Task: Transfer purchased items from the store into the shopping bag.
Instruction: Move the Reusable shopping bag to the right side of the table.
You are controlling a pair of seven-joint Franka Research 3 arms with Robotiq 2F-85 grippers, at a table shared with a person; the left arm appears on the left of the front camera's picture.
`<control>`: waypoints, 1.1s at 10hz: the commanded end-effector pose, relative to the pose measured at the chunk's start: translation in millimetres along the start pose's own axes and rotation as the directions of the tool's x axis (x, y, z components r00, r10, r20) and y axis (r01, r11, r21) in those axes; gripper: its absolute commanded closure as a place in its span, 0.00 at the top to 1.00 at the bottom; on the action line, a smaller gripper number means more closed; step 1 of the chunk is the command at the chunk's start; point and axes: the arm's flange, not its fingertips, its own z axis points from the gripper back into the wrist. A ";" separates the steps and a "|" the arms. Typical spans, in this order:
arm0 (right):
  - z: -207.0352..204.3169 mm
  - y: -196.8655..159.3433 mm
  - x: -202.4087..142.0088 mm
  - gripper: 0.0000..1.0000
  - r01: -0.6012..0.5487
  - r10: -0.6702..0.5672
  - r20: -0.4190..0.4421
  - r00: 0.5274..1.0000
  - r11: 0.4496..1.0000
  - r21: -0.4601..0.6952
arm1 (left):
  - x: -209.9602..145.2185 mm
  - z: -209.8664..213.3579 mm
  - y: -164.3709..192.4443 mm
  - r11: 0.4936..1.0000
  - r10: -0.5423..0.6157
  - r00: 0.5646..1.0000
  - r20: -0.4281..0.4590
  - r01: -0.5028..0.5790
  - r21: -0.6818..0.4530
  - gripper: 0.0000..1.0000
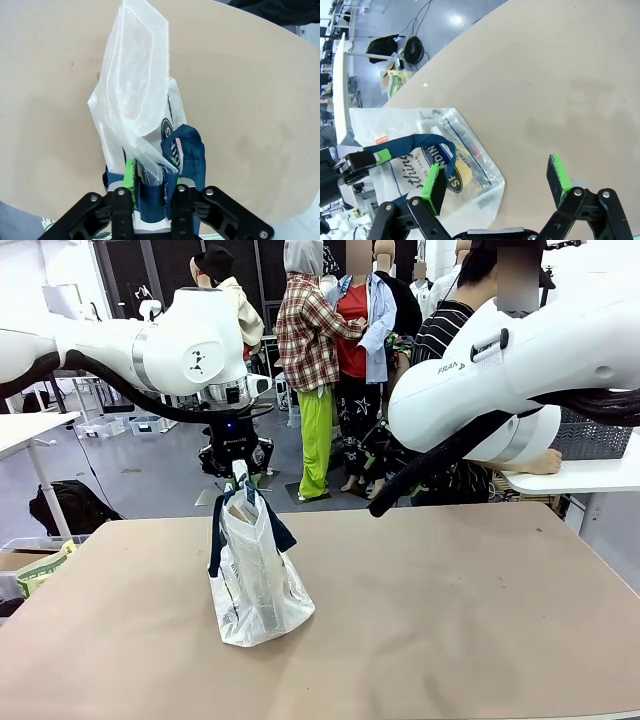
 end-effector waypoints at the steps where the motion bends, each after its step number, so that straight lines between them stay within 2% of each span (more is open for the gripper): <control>1: -3.1 1.5 -3.7 1.00 0.008 -0.008 -0.001 1.000 1.000 -0.017 | 3.0 -0.1 -0.6 1.000 0.017 1.000 -0.012 -0.017 0.004 0.00; 4: -5.3 2.3 -2.7 1.00 -0.002 0.002 -0.009 1.000 1.000 -0.026 | 2.9 0.2 0.8 1.000 0.006 1.000 -0.016 -0.006 0.004 0.00; 7: -19.8 6.9 0.9 1.00 -0.006 0.004 -0.051 0.999 0.999 -0.041 | 7.1 10.8 15.6 1.000 -0.008 1.000 0.002 0.008 -0.016 0.00; 8: -7.0 -1.6 -1.7 1.00 -0.003 0.003 -0.018 1.000 1.000 -0.013 | 10.1 21.0 28.5 1.000 -0.010 0.999 0.042 0.011 -0.026 0.00; 11: -7.0 -1.6 -1.7 1.00 -0.003 0.003 -0.018 1.000 1.000 -0.013 | 24.8 59.3 84.9 0.998 0.040 0.987 0.156 -0.031 -0.060 0.00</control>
